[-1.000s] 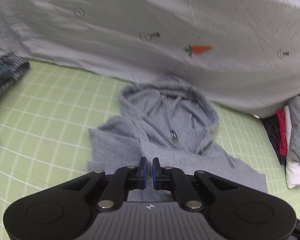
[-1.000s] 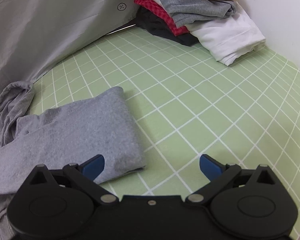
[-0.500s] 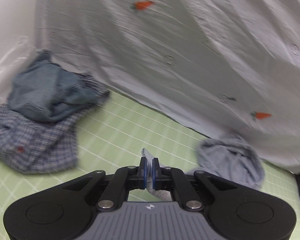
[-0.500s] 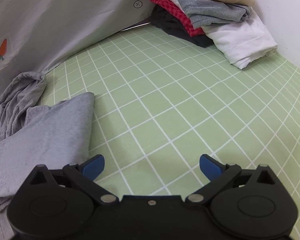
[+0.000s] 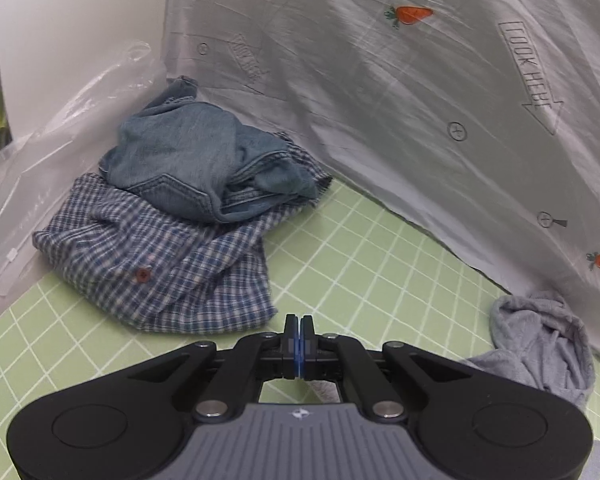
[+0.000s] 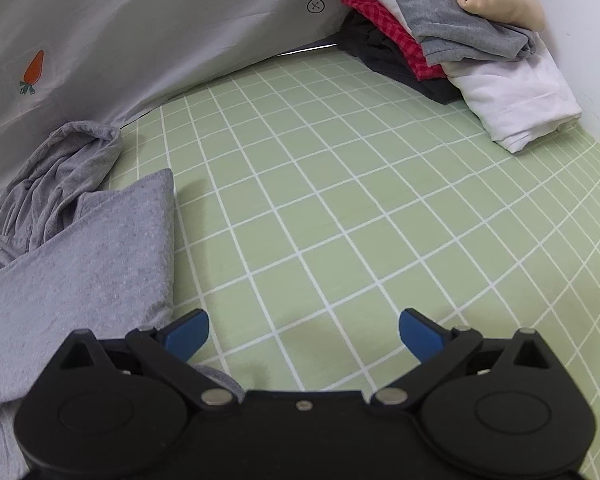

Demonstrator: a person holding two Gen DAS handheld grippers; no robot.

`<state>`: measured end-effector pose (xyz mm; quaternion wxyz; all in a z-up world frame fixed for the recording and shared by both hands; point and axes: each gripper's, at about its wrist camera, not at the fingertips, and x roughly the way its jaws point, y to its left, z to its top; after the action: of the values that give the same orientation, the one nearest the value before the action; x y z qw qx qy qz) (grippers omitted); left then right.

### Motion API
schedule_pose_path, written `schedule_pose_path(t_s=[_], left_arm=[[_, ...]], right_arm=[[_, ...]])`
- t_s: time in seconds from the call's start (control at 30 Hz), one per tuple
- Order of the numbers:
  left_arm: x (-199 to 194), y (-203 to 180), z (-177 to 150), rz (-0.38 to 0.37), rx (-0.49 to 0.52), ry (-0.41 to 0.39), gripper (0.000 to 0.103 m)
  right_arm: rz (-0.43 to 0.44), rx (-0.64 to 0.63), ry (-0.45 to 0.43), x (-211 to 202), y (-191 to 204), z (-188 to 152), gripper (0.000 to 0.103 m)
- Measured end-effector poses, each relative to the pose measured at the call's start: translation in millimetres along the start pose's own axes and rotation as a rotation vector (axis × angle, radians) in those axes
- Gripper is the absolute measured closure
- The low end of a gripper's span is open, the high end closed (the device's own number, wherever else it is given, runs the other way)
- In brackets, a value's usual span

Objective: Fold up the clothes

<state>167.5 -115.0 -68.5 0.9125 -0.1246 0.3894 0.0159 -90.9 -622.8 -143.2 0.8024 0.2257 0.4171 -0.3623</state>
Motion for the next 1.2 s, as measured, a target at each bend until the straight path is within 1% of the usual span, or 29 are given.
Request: schedule_pose_path(t_s=[0.03, 0.13, 0.27, 0.37, 0.53, 0.7, 0.83, 1.03, 1.13, 1.2], left_arm=[[1, 4, 1, -0.004, -0.016, -0.004, 0.103], [4, 9, 5, 0.035, 0.0, -0.021, 0.103], [13, 18, 0, 0.046, -0.018, 0.005, 0.103], [17, 23, -4, 0.063, -0.021, 0.01, 0.103], [19, 28, -5, 0.058, -0.05, 0.025, 0.103], [16, 4, -15, -0.025, -0.035, 0.035, 0.103], [19, -33, -27, -0.107, 0.019, 0.068, 0.103], [13, -108, -53, -0.308, 0.11, 0.137, 0.103], [6, -150, -73, -0.425, 0.191, 0.182, 0.103], [3, -174, -89, -0.484, 0.269, 0.225, 0.102]], right_arm=[[-0.001, -0.004, 0.001, 0, 1, 0, 0.0], [-0.002, -0.012, 0.006, 1, 2, 1, 0.0], [0.002, -0.024, 0.007, 0, 7, 1, 0.0], [0.003, -0.034, 0.007, -1, 10, 0, 0.0], [-0.001, -0.038, 0.008, -2, 10, 0, 0.0], [0.007, -0.032, 0.016, 0, 11, -1, 0.0], [0.019, -0.043, 0.022, 0, 13, -2, 0.0], [0.019, -0.022, 0.015, 0, 9, -2, 0.0], [0.015, -0.001, 0.014, 1, 5, -4, 0.0], [0.015, 0.008, 0.016, 2, 4, -4, 0.0]])
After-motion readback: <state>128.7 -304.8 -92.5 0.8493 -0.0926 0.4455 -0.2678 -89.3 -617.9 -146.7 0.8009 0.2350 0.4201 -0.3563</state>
